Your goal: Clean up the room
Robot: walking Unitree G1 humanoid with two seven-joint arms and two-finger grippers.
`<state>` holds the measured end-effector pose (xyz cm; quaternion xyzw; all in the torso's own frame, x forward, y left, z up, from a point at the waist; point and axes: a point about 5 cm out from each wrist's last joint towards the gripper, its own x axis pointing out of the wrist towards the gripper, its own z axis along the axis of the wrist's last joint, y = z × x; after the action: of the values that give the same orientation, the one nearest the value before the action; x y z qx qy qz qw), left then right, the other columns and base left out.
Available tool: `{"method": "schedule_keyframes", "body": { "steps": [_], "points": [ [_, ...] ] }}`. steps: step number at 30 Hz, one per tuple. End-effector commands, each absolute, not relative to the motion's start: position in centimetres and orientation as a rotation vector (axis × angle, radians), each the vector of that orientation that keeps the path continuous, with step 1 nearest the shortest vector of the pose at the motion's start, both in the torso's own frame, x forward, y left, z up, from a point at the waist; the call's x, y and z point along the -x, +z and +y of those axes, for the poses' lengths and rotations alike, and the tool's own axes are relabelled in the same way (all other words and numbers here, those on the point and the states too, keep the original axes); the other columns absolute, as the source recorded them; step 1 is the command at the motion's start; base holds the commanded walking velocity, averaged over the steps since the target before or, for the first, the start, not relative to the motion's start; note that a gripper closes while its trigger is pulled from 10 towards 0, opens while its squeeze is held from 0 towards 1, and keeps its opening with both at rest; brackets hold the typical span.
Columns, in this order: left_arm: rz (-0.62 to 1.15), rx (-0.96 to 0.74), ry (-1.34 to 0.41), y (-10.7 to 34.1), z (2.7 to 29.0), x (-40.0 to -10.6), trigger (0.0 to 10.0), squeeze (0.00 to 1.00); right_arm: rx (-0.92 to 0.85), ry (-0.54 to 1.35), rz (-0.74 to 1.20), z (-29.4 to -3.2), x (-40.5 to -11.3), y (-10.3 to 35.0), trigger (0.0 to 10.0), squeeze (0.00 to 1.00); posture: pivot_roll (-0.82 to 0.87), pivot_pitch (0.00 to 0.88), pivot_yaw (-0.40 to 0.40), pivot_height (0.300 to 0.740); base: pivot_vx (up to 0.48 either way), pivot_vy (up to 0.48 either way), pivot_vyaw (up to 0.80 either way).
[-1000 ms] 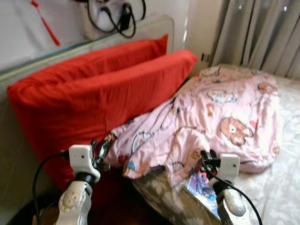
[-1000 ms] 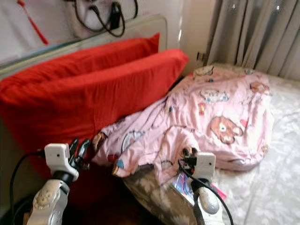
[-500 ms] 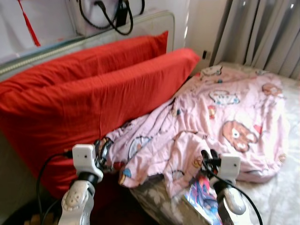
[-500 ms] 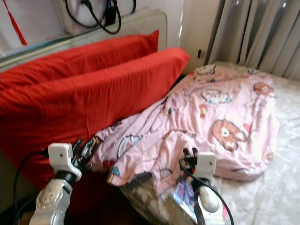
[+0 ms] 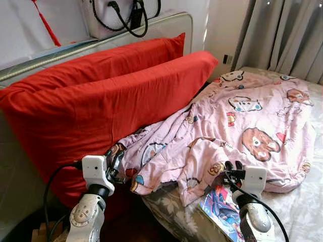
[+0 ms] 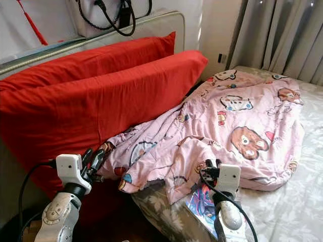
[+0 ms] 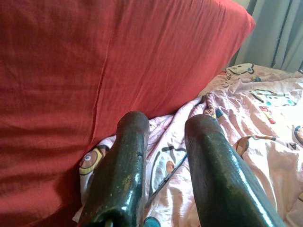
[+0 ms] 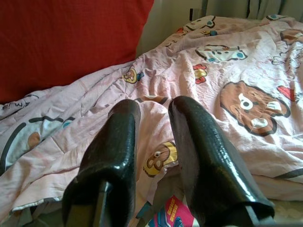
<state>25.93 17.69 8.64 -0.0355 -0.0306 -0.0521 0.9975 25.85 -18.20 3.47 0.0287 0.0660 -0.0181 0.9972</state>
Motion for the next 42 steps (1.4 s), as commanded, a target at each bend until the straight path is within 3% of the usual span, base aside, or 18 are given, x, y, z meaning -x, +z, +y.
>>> {"method": "schedule_keyframes", "body": {
  "steps": [1,30,35,42],
  "points": [
    [-0.065,0.069,-0.104,8.89,17.94,-25.85,10.0,0.00,-0.054,-0.032,0.150,-17.99,-25.97,3.28,10.0,0.00,0.00,0.000,0.038,0.655,0.000,0.000,0.00],
    [-0.053,0.071,-0.112,8.71,17.75,-25.67,10.0,0.00,-0.063,-0.012,0.165,-17.65,-26.19,3.05,10.0,0.00,0.00,0.000,0.038,0.650,0.000,0.000,0.00],
    [-0.051,0.073,-0.116,8.68,17.70,-25.66,10.0,0.00,-0.062,-0.007,0.162,-17.63,-26.20,3.02,10.0,0.00,0.00,0.000,0.039,0.620,0.000,0.000,0.00],
    [-0.050,0.073,-0.120,8.67,17.64,-25.64,10.0,0.00,-0.073,-0.008,0.139,-17.65,-26.16,3.26,10.0,0.00,0.00,0.000,0.040,0.620,0.000,0.000,0.00]
  ]
}}
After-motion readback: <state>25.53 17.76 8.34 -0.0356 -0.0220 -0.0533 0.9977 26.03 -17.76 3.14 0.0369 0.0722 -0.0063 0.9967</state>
